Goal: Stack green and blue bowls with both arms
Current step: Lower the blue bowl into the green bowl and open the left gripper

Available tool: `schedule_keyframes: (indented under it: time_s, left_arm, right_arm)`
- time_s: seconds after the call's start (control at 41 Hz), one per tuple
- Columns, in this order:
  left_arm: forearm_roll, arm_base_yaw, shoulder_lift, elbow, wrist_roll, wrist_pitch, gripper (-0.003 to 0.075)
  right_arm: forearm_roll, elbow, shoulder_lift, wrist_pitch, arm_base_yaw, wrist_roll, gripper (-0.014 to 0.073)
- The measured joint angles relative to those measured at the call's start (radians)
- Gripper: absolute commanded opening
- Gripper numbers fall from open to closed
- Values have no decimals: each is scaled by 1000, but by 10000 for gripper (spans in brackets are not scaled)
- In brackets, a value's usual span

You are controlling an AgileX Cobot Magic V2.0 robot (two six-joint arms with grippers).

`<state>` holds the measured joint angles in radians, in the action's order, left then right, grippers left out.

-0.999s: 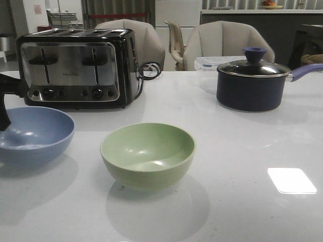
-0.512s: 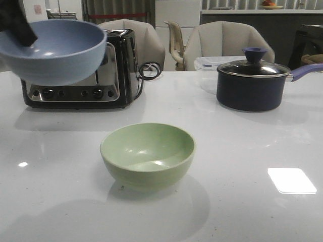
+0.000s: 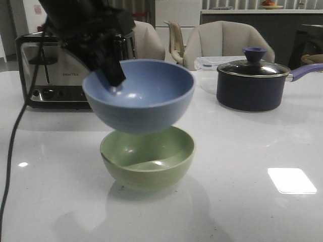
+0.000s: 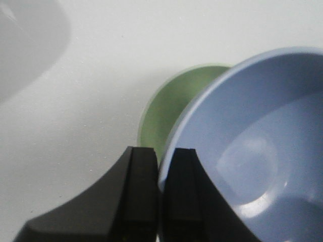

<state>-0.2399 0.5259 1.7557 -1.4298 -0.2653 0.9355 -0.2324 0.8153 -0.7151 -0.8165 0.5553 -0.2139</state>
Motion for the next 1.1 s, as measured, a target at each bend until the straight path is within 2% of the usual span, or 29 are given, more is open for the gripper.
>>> schedule_keyframes:
  time_s: [0.244, 0.317, 0.414, 0.536, 0.609, 0.828, 1.096]
  left_arm:
    - [0, 4, 116, 0, 0, -58, 101]
    - [0, 4, 132, 0, 0, -70, 126]
    - [0, 4, 137, -1, 0, -82, 251]
    - [-2, 4, 137, -2, 0, -84, 479]
    - [-2, 4, 137, -5, 0, -81, 551]
    - [-4, 4, 91, -5, 0, -77, 525]
    - [-4, 4, -144, 17, 0, -37, 488]
  right_arm:
    - [0, 0, 0, 0, 0, 0, 444]
    - [0, 0, 0, 0, 0, 0, 444]
    - [0, 0, 0, 0, 0, 0, 444]
    - [0, 0, 0, 0, 0, 0, 444]
    - [0, 0, 0, 0, 0, 0, 444]
    - [0, 0, 0, 0, 0, 0, 444]
    - [0, 0, 0, 0, 0, 0, 444]
